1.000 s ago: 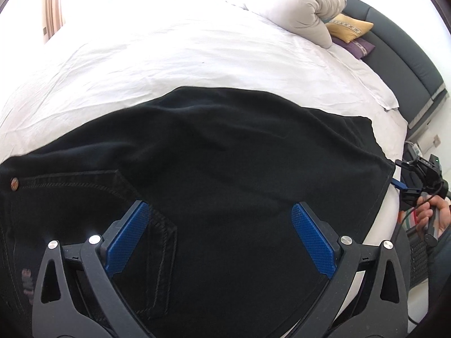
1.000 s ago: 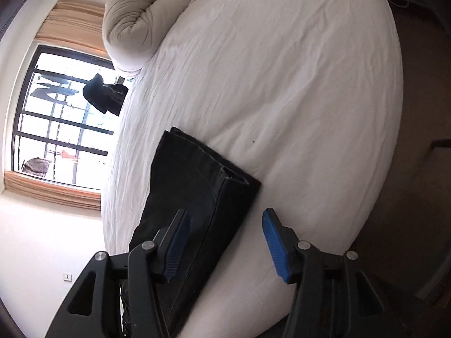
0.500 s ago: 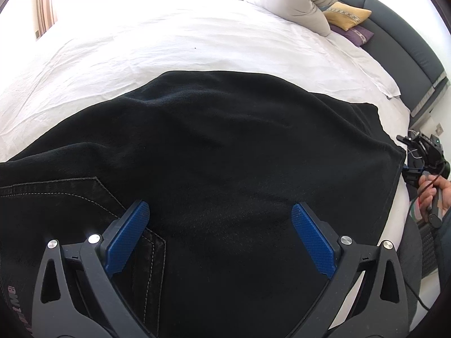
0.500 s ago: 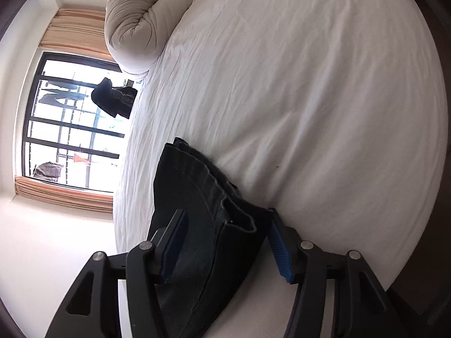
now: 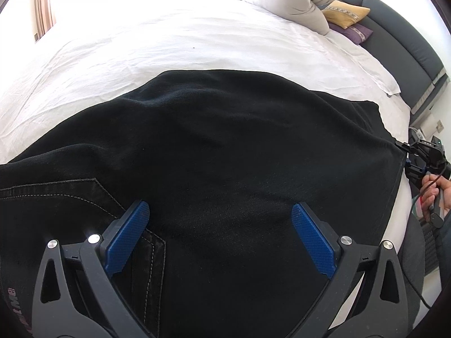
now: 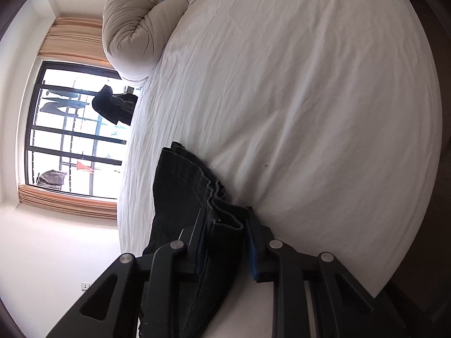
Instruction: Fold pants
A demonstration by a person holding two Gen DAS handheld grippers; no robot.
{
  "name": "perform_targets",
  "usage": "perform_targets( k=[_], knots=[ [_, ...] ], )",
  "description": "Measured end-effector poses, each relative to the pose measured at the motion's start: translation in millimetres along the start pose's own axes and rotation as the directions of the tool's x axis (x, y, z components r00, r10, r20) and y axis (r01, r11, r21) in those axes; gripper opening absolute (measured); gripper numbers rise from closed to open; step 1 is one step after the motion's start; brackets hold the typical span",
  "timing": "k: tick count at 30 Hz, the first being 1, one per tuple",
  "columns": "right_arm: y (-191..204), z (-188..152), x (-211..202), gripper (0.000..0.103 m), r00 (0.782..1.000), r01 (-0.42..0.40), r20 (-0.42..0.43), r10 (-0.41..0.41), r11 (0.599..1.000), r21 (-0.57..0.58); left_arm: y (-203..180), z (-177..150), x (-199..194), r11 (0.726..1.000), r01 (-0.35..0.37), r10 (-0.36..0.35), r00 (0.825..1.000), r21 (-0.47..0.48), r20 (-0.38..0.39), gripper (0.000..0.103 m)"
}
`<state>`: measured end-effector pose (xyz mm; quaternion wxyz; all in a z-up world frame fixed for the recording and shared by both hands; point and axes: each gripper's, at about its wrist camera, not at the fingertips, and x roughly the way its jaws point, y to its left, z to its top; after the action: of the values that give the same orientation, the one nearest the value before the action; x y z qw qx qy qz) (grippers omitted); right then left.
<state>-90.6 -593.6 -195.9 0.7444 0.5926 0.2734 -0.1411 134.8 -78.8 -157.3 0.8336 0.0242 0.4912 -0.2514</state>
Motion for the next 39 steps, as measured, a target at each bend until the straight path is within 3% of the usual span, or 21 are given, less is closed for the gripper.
perform_targets(
  k=[4, 11, 22, 27, 30, 32, 34, 37, 38, 39],
  knots=[
    [10, -2, -1, 0.023, 0.999, 0.005, 0.035, -0.004, 1.0, -0.014, 1, 2, 0, 1.0, 0.008, -0.008, 1.0, -0.016, -0.007, 0.102],
    [28, -3, 0, 0.021, 0.997, 0.048, 0.07, -0.043, 0.996, -0.07, 12, 10, -3, 0.99, 0.059, -0.06, 0.998, -0.127, -0.003, 0.102],
    [65, -10, -7, 0.021, 0.992, 0.083, 0.112, -0.065, 0.982, -0.168, 16, 11, -2, 0.979, 0.102, -0.101, 0.995, -0.175, 0.017, 0.102],
    [119, -36, -6, 0.02, 0.99, 0.109, 0.117, -0.073, 0.935, -0.336, 19, 11, -5, 0.967, 0.131, -0.128, 0.991, -0.217, 0.028, 0.102],
    [174, -72, 8, 0.02, 0.992, 0.116, 0.097, -0.076, 0.844, -0.524, 26, 11, -8, 0.949, 0.165, -0.161, 0.986, -0.269, 0.039, 0.102],
    [208, -108, 23, 0.02, 0.996, 0.092, 0.051, -0.077, 0.758, -0.646, 32, 11, -11, 0.93, 0.196, -0.189, 0.981, -0.31, 0.051, 0.102],
    [236, -157, 43, 0.02, 0.994, 0.064, -0.003, -0.105, 0.623, -0.78, 40, 11, -15, 0.907, 0.23, -0.222, 0.973, -0.352, 0.063, 0.102],
    [248, -239, 82, 0.02, 0.974, 0.017, -0.067, -0.217, 0.365, -0.931, 53, 10, -17, 0.864, 0.283, -0.274, 0.958, -0.416, 0.083, 0.102],
    [244, -257, 93, 0.02, 0.964, 0.002, -0.085, -0.251, 0.329, -0.944, 56, 10, -18, 0.849, 0.3, -0.291, 0.953, -0.435, 0.088, 0.102],
    [239, -268, 99, 0.02, 0.959, -0.009, -0.1, -0.265, 0.325, -0.946, 59, 11, -18, 0.835, 0.318, -0.311, 0.946, -0.449, 0.092, 0.102]
  ],
)
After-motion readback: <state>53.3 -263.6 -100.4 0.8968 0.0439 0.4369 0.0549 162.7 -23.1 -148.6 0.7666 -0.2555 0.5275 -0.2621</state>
